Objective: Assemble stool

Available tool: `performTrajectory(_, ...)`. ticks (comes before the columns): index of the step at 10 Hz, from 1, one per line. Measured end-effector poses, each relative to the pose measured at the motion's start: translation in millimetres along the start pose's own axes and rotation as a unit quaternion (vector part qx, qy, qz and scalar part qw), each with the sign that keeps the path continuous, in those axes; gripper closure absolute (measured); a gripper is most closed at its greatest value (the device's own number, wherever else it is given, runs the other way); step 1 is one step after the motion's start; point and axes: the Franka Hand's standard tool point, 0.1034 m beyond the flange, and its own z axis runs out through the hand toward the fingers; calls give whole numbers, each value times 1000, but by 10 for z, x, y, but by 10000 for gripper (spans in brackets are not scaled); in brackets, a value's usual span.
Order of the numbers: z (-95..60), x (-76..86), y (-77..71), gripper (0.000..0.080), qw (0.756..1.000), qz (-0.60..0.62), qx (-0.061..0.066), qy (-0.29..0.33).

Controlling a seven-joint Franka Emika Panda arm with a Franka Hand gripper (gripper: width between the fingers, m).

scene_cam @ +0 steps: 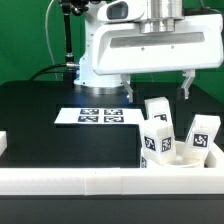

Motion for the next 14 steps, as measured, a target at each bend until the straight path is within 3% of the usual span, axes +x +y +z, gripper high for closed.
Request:
performTrajectory(2,64,-15,34,151,1000,-1,-5,3)
performTrajectory(4,89,-29,39,410,1000,-1,-6,1)
performTrajectory(5,97,-27,42,410,1000,-2,-7,2)
performTrajectory(6,91,-3,42,461,1000,-3,-8,8)
performTrajectory(11,91,5,43,461,1000,18,-9,10)
performTrajectory(14,103,-18,27,459,977,214,-1,15)
